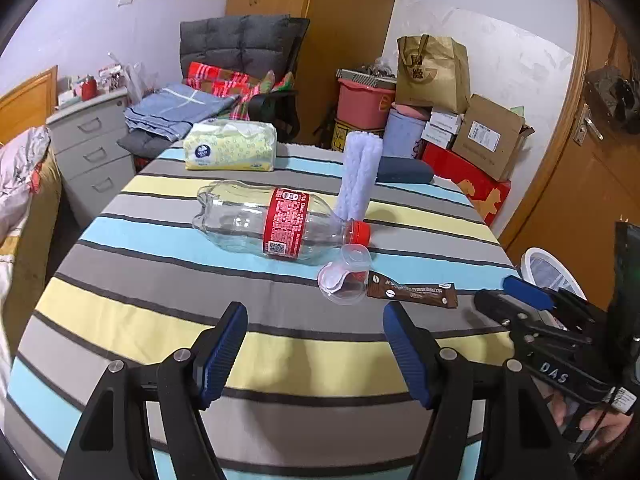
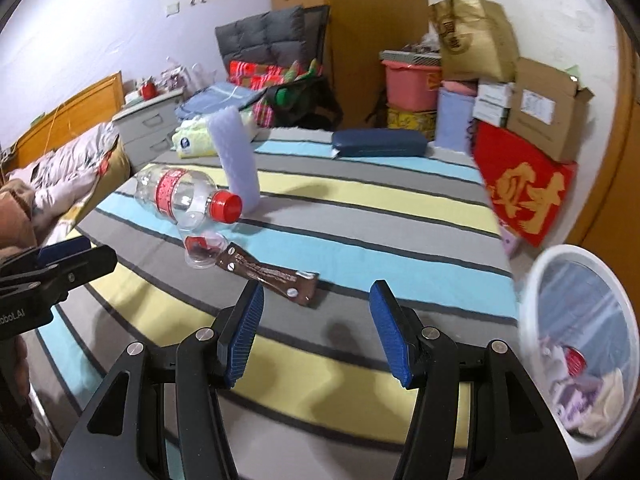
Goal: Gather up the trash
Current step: 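Move both open tools back to the table, then grasp the brown snack wrapper with the right tool while the left tool grasps the clear plastic cup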
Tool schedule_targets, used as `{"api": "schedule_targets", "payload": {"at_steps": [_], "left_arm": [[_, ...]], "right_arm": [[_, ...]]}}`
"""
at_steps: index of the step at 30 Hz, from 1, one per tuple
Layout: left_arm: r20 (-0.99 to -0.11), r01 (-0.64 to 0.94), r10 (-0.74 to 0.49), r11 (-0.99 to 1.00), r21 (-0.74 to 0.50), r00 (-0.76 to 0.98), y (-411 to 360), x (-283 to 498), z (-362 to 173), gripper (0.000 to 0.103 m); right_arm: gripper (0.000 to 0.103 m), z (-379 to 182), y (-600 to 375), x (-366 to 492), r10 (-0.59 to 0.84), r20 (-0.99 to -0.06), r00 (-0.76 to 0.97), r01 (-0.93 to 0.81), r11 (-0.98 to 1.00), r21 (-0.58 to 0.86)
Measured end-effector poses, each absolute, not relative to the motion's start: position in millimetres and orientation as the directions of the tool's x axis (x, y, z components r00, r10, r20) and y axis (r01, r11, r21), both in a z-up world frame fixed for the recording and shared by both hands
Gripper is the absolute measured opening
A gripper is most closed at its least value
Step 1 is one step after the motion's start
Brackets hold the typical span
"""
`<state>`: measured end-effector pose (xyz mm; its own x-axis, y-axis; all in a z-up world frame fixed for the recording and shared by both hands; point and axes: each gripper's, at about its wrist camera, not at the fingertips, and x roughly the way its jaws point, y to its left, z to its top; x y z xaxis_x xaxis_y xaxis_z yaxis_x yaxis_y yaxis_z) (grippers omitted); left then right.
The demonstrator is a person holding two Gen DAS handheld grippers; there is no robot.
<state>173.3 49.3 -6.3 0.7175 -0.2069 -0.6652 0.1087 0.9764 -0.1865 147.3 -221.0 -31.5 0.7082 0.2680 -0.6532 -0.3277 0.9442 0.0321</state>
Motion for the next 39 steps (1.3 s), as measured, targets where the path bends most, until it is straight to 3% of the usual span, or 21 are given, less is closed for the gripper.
{"api": "schedule_targets", "payload": {"at_steps": [13, 24, 26, 28, 31, 39], "left_arm": [[-0.694, 0.146, -0.244, 0.969, -0.199, 0.678, 50.0, 210.6, -21.7, 0.07], [-0.707, 0.188, -0.273, 0.962, -0.198, 0.653, 30.9, 233.9, -30.6, 0.07], [-0.706, 0.195, -0.279, 0.96, -0.199, 0.651, 27.9, 236.3, -31.3, 0.07], [-0.71, 0.204, -0.28, 0.96, -0.193, 0.646, 22.2, 240.8, -33.1, 0.07], [-0.718, 0.202, -0.269, 0.963, -0.18, 0.642, 17.4, 245.0, -36.4, 0.07], [-0.723, 0.184, -0.228, 0.973, -0.14, 0.652, 10.2, 254.1, -42.3, 0.07]], "right_arm": [[0.057, -45.3, -193.6, 172.4, 0.314, -0.744, 0.59, -0.486, 0.874, -0.016], [0.057, -49.6, -202.6, 178.0, 0.263, -0.781, 0.567, -0.415, 0.91, 0.004], [0.049, -49.2, -205.4, 178.4, 0.258, -0.779, 0.571, -0.401, 0.916, 0.009], [0.034, -49.0, -209.3, 181.0, 0.246, -0.778, 0.579, -0.376, 0.926, 0.013], [0.023, -48.8, -216.5, 183.1, 0.252, -0.776, 0.579, -0.352, 0.935, 0.041], [0.022, -50.3, -225.2, 180.9, 0.239, -0.773, 0.588, -0.297, 0.953, 0.069]]}}
